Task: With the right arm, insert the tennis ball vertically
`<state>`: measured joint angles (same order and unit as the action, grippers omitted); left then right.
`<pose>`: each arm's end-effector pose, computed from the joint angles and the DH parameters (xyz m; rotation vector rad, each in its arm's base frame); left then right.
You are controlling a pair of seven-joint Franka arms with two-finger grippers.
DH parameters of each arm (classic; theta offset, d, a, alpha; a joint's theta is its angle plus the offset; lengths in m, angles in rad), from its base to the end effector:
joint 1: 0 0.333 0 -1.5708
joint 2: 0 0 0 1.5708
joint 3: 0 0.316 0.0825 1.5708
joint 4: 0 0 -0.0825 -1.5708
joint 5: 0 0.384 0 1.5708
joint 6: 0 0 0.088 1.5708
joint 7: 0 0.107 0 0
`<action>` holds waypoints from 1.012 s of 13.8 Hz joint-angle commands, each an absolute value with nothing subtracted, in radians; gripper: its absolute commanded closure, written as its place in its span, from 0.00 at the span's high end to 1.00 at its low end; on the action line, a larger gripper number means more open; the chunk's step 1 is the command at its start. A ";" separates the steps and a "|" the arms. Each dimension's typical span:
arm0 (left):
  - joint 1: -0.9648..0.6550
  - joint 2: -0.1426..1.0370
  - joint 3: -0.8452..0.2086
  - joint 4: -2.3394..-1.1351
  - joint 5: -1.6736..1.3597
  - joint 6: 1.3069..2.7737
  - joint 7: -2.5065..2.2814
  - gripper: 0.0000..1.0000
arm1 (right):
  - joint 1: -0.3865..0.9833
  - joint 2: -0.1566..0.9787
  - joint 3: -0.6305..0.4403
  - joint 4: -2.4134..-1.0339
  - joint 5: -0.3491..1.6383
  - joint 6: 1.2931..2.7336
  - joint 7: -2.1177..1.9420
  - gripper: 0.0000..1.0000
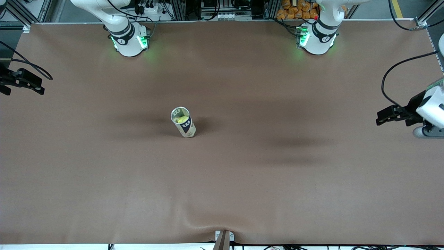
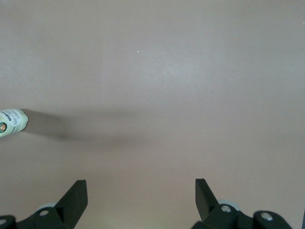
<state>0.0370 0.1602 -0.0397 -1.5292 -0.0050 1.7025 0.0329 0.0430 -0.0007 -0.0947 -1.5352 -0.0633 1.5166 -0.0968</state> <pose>0.6123 -0.0004 0.5625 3.1300 -0.0539 0.0210 0.5480 -0.0354 0.6371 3.0791 0.0650 -0.0347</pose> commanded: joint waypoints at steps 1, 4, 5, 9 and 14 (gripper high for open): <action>0.032 0.161 -0.054 -1.439 0.012 1.612 0.008 1.00 | 0.031 0.008 -0.089 -1.516 -0.051 1.503 -0.089 1.00; 0.035 0.156 -0.058 -1.437 0.009 1.589 0.008 1.00 | 0.031 0.008 -0.089 -1.516 -0.051 1.503 -0.091 1.00; 0.037 0.156 -0.060 -1.437 0.009 1.562 0.008 1.00 | 0.031 0.008 -0.089 -1.516 -0.051 1.503 -0.091 1.00; 0.037 0.149 -0.060 -1.404 0.008 1.500 0.009 1.00 | 0.025 0.008 -0.089 -1.516 -0.051 1.503 -0.094 1.00; 0.038 0.048 -0.055 -1.414 0.008 1.439 0.012 1.00 | 0.025 0.008 -0.089 -1.516 -0.051 1.505 -0.095 1.00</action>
